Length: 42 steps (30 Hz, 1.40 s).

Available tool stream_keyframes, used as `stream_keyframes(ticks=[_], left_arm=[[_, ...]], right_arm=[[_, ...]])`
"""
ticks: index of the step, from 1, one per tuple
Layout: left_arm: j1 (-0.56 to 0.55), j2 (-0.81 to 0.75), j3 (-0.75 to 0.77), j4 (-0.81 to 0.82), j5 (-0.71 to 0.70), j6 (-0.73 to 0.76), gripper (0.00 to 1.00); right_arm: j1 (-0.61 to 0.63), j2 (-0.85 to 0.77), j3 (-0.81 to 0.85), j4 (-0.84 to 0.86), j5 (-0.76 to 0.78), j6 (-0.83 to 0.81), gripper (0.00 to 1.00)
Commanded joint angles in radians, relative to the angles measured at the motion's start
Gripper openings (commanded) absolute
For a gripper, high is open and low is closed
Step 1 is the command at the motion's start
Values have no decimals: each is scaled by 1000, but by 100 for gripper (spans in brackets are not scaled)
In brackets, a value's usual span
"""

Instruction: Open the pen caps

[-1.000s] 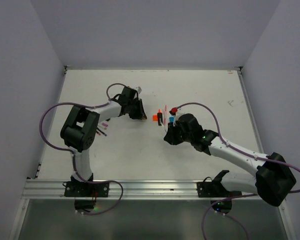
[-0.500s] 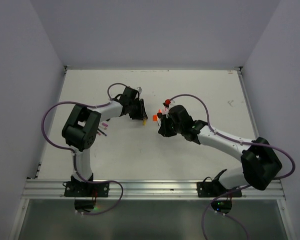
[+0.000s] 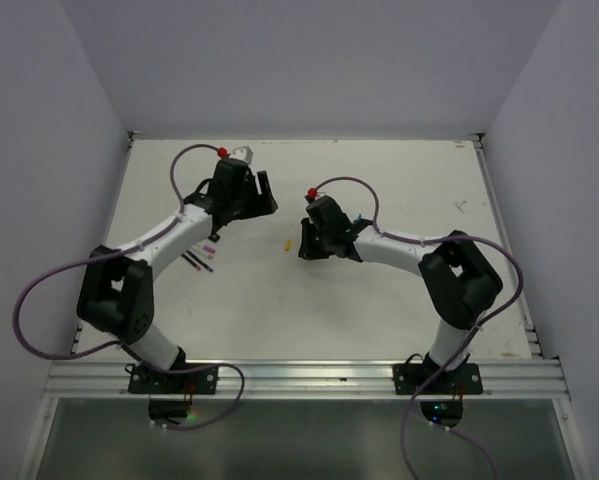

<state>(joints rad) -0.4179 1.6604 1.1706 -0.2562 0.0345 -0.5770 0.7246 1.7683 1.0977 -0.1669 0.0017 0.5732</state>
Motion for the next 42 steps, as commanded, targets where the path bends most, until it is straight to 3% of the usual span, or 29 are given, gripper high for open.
stream_keyframes(ticks=[1, 5, 10, 21, 30, 37, 38, 42], left_arm=[[22, -157, -52, -17, -140, 40, 74], [24, -273, -141, -35, -189, 49, 89], [24, -405, -238, -51, -222, 40, 96], [25, -544, -371, -104, -278, 11, 98], [27, -550, -361, -115, -306, 5, 100], [39, -507, -345, -126, -352, -24, 100], [42, -498, -341, -133, -360, -40, 100], [62, -426, -322, -135, -389, -63, 100]], right_arm=[[2, 48, 76, 6, 30, 39, 6], [2, 118, 113, 4, 41, 51, 9], [2, 171, 149, 7, 50, 60, 11], [1, 198, 162, -2, 106, 76, 34], [1, 88, 151, -22, 118, 60, 40], [1, -128, 114, -62, 112, -4, 61], [1, -154, 104, -62, 112, -30, 71], [1, -289, 53, -94, 123, -102, 93]])
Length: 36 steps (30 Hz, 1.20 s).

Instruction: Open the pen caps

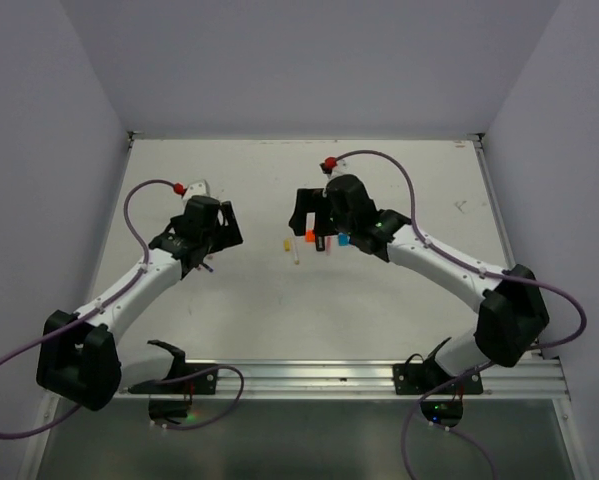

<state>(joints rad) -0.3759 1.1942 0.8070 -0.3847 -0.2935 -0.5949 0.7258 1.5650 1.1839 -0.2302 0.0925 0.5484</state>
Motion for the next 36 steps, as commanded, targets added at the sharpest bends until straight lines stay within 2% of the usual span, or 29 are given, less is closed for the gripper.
stream_keyframes(ticks=[1, 7, 15, 25, 36], left_arm=[[34, 54, 53, -6, -62, -46, 100], [101, 177, 112, 26, -79, -57, 100], [216, 401, 225, 52, -64, -66, 86], [278, 573, 328, 72, -55, -45, 72], [287, 663, 383, 61, -52, -37, 65]], right_arm=[[0, -139, -46, -32, 36, -90, 96], [0, -308, -156, -32, 78, -143, 98], [1, -434, -280, -55, 99, -146, 98], [0, -476, -342, -63, 82, -120, 98], [0, -458, -337, -63, 65, -120, 99]])
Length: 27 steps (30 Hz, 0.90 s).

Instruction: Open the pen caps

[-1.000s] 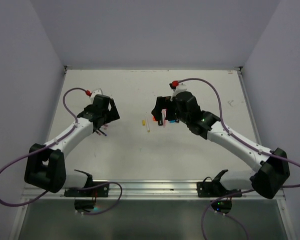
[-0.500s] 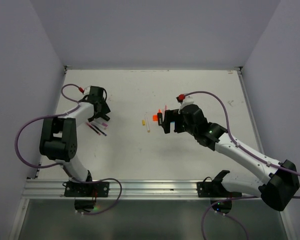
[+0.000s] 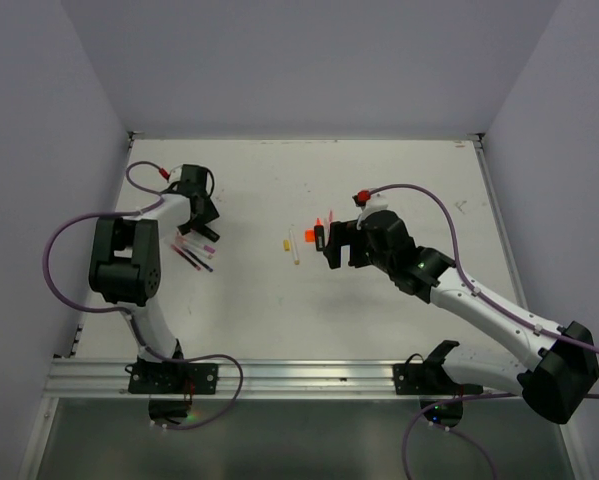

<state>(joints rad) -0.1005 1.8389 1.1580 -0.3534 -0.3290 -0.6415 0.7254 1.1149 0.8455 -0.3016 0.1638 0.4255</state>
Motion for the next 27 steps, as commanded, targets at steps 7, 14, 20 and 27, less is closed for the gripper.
stream_keyframes(ticks=[7, 14, 20, 27], left_arm=[[13, 51, 22, 27, 2, -6, 60], [8, 63, 22, 37, 82, -9, 34], [-36, 17, -4, 68, 151, -17, 10], [-148, -140, -18, 79, 203, -49, 8]], right_arm=[[0, -9, -5, 9, -10, 2, 98], [0, 0, -14, 15, -32, 4, 98], [-1, 10, -22, 61, -84, -4, 98], [0, 45, -22, 156, -230, -15, 95]])
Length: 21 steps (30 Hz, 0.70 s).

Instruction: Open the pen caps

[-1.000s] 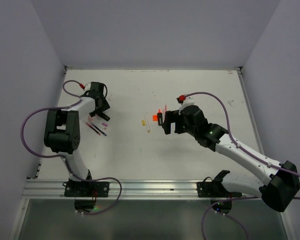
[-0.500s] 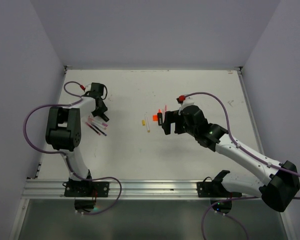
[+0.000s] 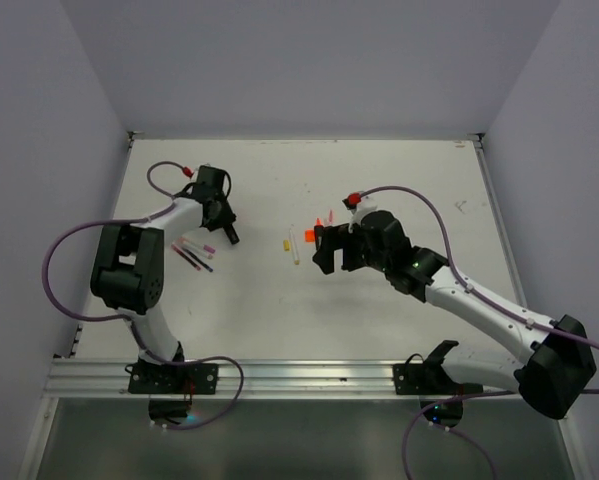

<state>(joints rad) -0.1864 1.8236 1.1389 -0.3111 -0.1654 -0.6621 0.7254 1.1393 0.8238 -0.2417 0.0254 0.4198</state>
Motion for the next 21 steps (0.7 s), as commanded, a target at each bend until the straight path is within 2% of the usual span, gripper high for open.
stream_keyframes(ticks=[1, 7, 10, 21], left_arm=[[-80, -141, 1, 37, 38, -34, 8], [-220, -266, -24, 59, 43, -112, 7], [-255, -314, -25, 69, 59, -143, 7], [-444, -418, -59, 106, -25, -218, 7]], right_arm=[[0, 30, 5, 107, -105, -3, 94], [2, 111, 46, 221, -188, 45, 92], [2, 161, 75, 248, -199, 82, 91], [11, 293, 161, 384, -231, 134, 86]])
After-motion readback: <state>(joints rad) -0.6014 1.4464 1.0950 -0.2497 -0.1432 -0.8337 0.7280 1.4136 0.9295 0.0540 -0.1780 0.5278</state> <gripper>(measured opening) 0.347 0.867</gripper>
